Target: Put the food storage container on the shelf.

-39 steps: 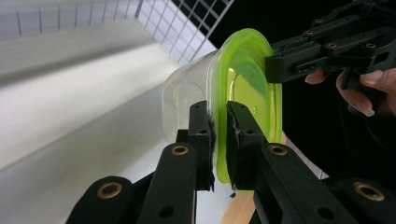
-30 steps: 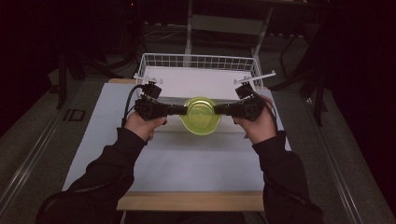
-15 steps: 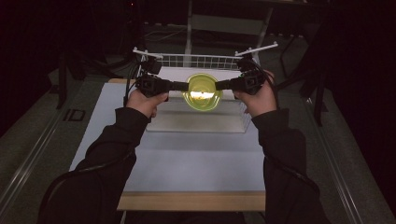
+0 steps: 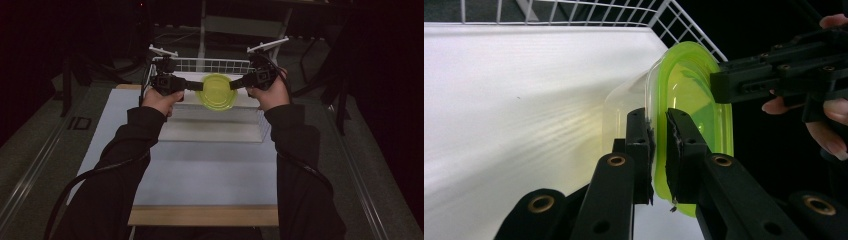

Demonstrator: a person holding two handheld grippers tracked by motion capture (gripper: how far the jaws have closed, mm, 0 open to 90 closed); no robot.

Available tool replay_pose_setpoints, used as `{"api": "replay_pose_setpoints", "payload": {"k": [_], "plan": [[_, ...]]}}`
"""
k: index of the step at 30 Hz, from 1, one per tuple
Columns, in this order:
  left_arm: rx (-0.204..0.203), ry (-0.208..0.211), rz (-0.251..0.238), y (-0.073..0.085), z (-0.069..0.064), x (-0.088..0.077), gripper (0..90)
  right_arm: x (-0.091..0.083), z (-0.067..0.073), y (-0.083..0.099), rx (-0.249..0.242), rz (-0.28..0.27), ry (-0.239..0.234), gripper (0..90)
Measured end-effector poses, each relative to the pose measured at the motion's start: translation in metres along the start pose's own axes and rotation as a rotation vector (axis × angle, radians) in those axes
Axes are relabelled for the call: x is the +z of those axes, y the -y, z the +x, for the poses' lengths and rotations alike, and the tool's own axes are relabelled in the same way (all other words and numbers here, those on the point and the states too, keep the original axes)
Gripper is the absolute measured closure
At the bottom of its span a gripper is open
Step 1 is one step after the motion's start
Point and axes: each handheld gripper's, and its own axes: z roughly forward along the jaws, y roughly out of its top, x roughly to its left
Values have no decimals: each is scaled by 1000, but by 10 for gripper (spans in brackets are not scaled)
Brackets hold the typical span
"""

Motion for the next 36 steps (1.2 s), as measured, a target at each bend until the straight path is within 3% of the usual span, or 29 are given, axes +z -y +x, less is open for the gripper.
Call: {"api": "replay_pose_setpoints", "payload": {"k": [8,14,17,23,25,27,36], "plan": [[-14,-10,-1,-6,7,7,820,8,-9,-5,24,12,-8,817],[-52,-7,3,-10,12,10,819,12,-13,-9,42,8,-18,809],[-51,-16,-14,-12,12,13,816,12,-14,-10,38,-13,7,791],[-66,-26,-29,-10,13,22,805,14,-18,-9,60,-61,-1,614],[-67,-49,-37,-10,14,22,793,16,-20,-8,44,-75,9,546],[-68,-59,-43,-9,14,23,782,18,-21,-6,61,-83,-10,560],[-50,-74,-57,-8,13,26,672,12,-23,-6,31,-129,17,447]]}}
